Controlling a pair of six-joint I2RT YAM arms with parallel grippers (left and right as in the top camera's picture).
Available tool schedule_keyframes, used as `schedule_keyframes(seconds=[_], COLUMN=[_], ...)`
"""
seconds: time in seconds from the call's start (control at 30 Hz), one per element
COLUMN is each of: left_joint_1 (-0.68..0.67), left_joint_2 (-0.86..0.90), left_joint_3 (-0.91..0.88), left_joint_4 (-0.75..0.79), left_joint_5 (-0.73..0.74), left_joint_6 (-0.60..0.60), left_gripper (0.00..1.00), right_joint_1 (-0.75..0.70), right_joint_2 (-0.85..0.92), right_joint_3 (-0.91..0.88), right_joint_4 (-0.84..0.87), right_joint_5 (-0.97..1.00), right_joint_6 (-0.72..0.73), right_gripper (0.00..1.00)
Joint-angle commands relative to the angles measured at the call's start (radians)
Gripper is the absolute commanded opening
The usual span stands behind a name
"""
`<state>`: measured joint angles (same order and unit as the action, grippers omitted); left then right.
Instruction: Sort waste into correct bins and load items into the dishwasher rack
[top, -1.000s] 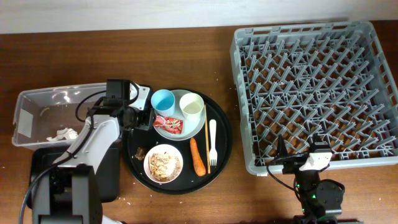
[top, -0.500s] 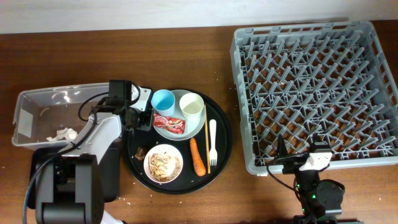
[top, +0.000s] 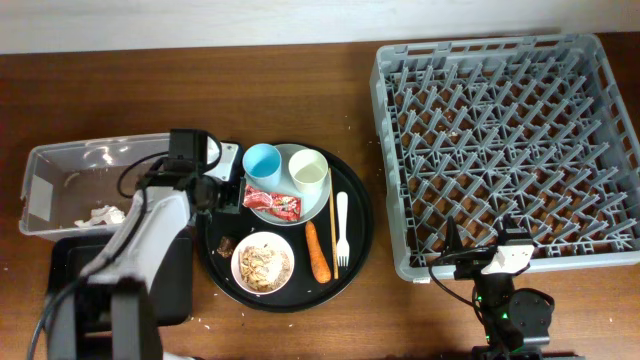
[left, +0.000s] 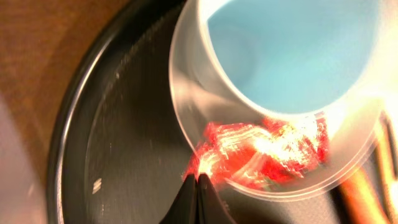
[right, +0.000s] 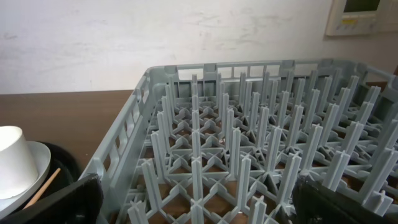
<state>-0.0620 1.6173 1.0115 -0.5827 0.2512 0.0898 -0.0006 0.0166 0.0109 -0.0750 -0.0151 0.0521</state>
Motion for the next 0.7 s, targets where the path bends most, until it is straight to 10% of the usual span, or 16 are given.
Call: schedule_keyframes(seconds=[0.0, 0.07, 0.13, 0.23, 0.53, 0.67], left_joint_1=[0.006, 0.006, 0.003, -0.037, -0.055, -0.047], left_joint_2=[-0.159, -0.191, -0.183, -0.152, 0.093, 0.125], left_joint_3=[0.001, 0.001, 0.001, 0.001, 0.001, 0.000], left_joint_4=[-0.074, -0.105, -0.145, -0.139, 0.019, 0.079], left_joint_5=[0.004, 0.004, 0.039, 0.040, -0.047, -0.046], left_joint_6=[-0.064, -0.065, -0.102, -0.101, -0.101, -0.102], left_gripper=[0.01, 0.03, 0.49, 0.71, 0.72, 0.54], right_joint_1=[-0.006, -0.006, -0.006, -0.006, -0.006, -0.006], right_joint_2=[-0.008, -0.008, -0.008, -0.008, -0.008, -0.008], right_joint_3=[-0.005, -0.005, -0.005, -0.005, -0.005, -0.005], right_joint_4=[-0.005, -0.005, -0.005, -0.005, -0.005, -0.005], right_joint_5=[0.009, 0.009, 0.009, 0.009, 0.009, 0.009], right_joint_6=[0.002, 0.002, 0.002, 0.002, 0.002, 0.002], right_gripper=[0.98, 0.99, 0.99, 0.99, 0.99, 0.99])
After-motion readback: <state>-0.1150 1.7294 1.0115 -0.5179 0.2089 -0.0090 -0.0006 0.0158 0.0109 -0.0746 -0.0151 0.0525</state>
